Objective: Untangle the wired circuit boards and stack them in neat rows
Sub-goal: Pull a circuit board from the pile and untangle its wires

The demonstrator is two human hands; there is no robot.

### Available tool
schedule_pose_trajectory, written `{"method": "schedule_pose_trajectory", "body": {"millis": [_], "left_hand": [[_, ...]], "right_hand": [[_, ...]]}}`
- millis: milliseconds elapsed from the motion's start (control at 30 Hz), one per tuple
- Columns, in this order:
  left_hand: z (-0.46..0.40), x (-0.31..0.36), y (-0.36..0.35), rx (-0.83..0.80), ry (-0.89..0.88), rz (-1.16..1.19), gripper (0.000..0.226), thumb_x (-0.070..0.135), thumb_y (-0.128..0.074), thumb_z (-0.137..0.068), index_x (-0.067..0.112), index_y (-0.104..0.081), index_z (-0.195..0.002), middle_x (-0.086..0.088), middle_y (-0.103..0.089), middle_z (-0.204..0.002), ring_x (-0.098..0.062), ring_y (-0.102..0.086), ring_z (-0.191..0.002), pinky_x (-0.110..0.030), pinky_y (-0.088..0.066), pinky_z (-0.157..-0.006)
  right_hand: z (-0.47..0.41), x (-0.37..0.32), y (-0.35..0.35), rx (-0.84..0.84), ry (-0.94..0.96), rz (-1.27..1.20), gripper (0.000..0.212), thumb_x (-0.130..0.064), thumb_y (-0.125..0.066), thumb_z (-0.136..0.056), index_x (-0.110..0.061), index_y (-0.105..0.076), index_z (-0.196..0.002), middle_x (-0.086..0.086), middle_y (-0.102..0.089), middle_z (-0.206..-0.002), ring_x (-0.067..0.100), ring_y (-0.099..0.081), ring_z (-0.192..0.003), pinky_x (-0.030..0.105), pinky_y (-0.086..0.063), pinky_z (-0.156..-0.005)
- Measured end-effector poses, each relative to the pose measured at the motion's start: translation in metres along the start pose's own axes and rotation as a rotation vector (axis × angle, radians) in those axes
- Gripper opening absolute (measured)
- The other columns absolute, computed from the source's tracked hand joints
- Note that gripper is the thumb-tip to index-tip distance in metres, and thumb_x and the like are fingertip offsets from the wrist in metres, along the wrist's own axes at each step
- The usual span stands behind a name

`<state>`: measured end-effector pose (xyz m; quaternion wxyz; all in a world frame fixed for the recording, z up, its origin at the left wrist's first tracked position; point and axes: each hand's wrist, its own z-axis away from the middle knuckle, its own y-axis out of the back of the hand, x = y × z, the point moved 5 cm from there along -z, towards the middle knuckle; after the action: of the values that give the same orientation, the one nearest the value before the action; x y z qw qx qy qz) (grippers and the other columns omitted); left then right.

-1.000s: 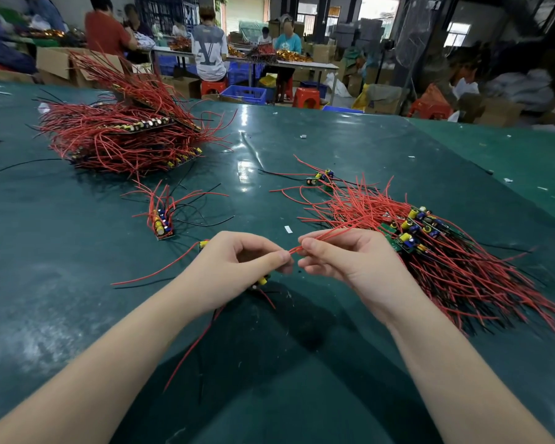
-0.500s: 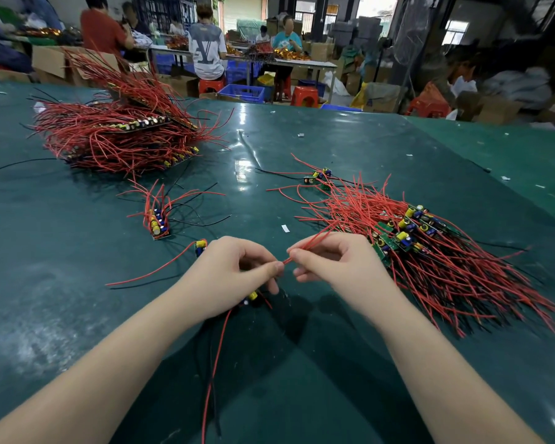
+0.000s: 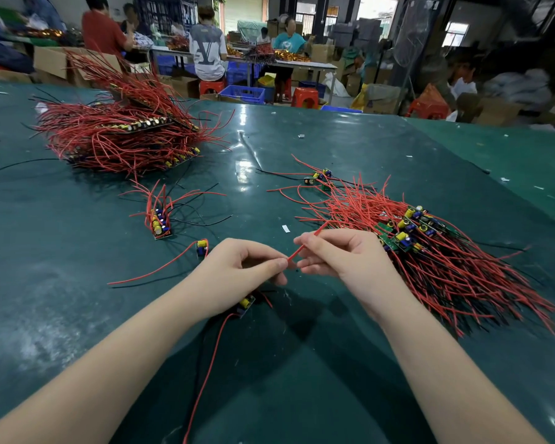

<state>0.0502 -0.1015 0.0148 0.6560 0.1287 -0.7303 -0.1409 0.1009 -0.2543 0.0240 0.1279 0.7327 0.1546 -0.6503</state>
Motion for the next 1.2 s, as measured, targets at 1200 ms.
{"method": "schedule_pose_trajectory", "body": {"millis": [1200], "left_hand": [[0.003,0.007,-0.001,-0.032,-0.059,0.043,0.017,0.015,-0.061,-0.093,0.017,-0.076,-0.085,0.002,-0.074,-0.07,-0.004,-0.069,-0.07,-0.008,-0.045,-0.065]], "right_hand": [[0.001,0.01,0.008,0.037,-0.29,-0.267,0.019,-0.03,-0.076,-0.06,-0.015,-0.08,-0.071,0.004,-0.074,-0.073,0.007,-0.069,-0.059,0.014,-0.05,-0.048]]}}
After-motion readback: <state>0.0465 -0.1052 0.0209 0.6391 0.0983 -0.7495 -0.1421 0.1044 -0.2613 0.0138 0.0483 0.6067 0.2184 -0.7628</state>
